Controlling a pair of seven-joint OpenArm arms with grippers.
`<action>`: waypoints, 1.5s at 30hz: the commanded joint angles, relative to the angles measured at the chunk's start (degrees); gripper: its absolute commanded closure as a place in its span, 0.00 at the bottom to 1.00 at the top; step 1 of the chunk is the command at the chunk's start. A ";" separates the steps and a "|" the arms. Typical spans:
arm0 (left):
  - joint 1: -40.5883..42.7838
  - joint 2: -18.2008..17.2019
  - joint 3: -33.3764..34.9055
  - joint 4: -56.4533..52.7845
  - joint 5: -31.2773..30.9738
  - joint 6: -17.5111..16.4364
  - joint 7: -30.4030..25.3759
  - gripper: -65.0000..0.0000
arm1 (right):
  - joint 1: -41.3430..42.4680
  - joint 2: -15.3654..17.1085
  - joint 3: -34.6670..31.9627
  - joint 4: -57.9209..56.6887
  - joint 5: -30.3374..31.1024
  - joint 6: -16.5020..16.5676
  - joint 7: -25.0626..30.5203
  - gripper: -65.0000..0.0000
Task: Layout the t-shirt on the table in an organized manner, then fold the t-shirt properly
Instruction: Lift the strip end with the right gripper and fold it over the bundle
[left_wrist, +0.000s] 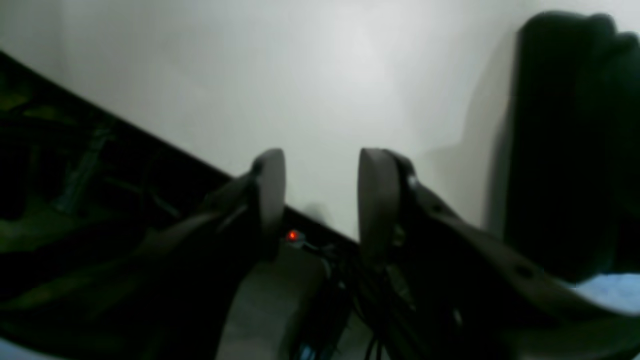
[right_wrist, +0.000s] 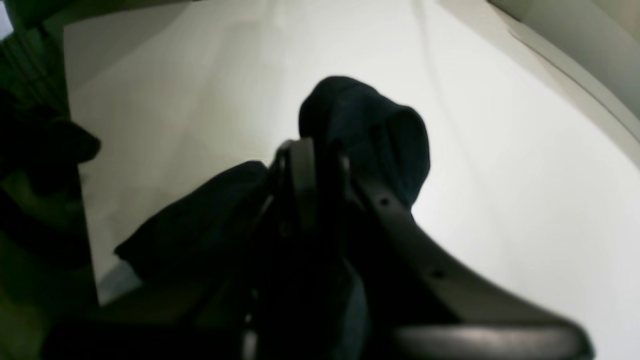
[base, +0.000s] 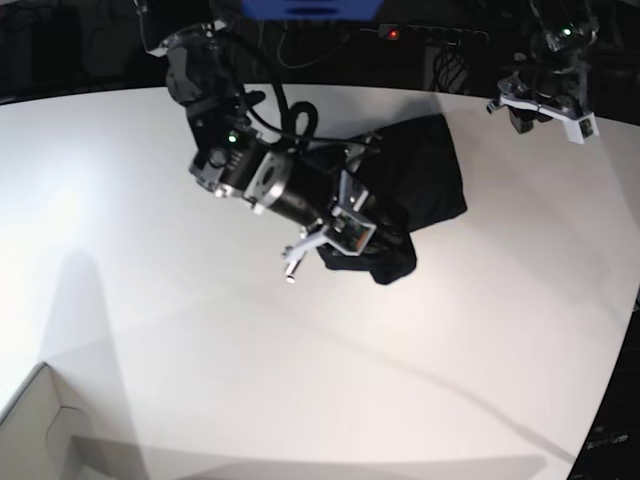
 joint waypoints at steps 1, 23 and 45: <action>0.36 -0.26 -0.32 1.11 -0.23 -0.03 -0.84 0.63 | 1.02 -0.37 -1.11 -0.40 1.29 0.19 1.70 1.00; 0.36 -0.26 -0.32 1.03 -0.23 -0.03 -0.84 0.63 | 7.70 -2.92 -18.78 -13.85 1.29 0.19 1.79 0.94; 1.06 1.76 -7.26 2.78 -0.76 -0.20 -0.49 0.63 | 3.57 -3.62 -6.91 -8.22 1.38 0.19 1.88 0.38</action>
